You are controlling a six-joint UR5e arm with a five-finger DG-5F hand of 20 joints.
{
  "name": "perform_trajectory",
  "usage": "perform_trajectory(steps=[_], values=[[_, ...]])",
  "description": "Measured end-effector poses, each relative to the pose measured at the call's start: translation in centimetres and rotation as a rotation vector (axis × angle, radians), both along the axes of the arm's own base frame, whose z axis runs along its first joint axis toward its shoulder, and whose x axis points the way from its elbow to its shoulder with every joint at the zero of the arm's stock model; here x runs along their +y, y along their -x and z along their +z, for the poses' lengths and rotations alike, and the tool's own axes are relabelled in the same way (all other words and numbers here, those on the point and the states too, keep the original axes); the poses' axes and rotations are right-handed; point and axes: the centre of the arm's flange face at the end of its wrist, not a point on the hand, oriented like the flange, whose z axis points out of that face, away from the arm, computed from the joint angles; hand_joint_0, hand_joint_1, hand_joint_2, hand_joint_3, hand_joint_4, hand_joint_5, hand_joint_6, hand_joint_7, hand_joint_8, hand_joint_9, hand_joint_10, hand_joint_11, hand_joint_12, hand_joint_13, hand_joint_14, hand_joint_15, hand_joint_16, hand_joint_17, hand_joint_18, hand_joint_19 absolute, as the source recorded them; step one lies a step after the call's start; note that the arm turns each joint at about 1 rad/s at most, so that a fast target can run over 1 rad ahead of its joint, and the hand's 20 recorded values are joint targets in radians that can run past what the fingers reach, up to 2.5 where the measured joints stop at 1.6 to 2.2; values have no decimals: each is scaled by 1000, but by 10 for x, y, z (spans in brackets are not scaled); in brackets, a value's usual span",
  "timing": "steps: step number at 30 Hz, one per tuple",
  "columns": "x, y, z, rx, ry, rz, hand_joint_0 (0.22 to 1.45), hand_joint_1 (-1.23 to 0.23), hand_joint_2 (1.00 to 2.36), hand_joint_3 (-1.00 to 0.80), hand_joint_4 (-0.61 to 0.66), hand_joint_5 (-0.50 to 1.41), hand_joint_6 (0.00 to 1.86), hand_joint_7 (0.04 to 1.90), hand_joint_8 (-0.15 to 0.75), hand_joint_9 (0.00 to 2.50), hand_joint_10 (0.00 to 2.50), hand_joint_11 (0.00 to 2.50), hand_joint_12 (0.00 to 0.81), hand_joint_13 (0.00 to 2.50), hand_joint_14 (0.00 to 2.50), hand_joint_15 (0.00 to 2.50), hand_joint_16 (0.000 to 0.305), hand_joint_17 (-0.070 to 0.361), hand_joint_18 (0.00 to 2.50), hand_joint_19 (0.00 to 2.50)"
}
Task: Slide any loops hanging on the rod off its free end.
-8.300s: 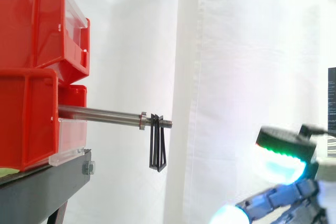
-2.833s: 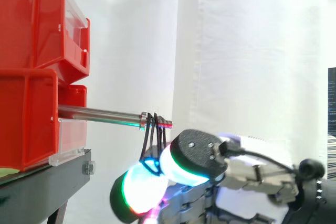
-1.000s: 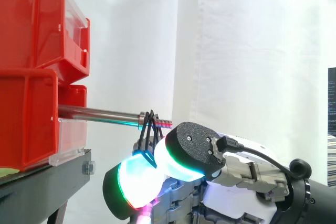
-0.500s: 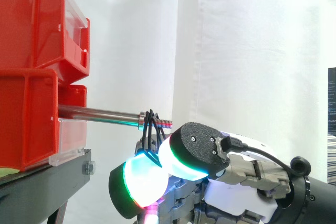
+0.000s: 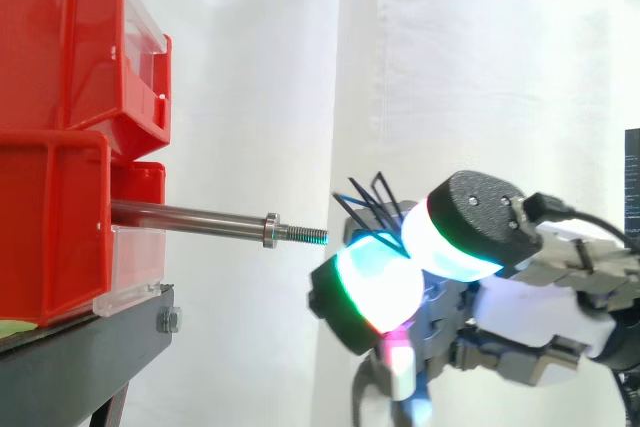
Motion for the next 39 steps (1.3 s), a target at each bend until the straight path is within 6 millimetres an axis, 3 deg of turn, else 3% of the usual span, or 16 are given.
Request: perform_trajectory(steps=[9,18,30,39], values=[[1,24,22,51,7,-12,608,-722,1018,-21,-85,-164,928,1045,355,993,10,655,383,970,12,381,58,130,960,669],[-1,36,34,146,9,-23,648,-765,1017,-216,-71,-189,925,1027,316,939,15,673,352,928,14,400,51,116,907,695],[-5,35,50,177,-53,-75,657,-782,1013,-327,-38,-193,916,996,307,932,12,676,349,923,13,395,51,115,908,691],[-4,30,67,244,-87,-66,622,-682,1012,-353,13,-186,908,1023,315,950,13,662,354,925,14,406,51,114,903,709]])
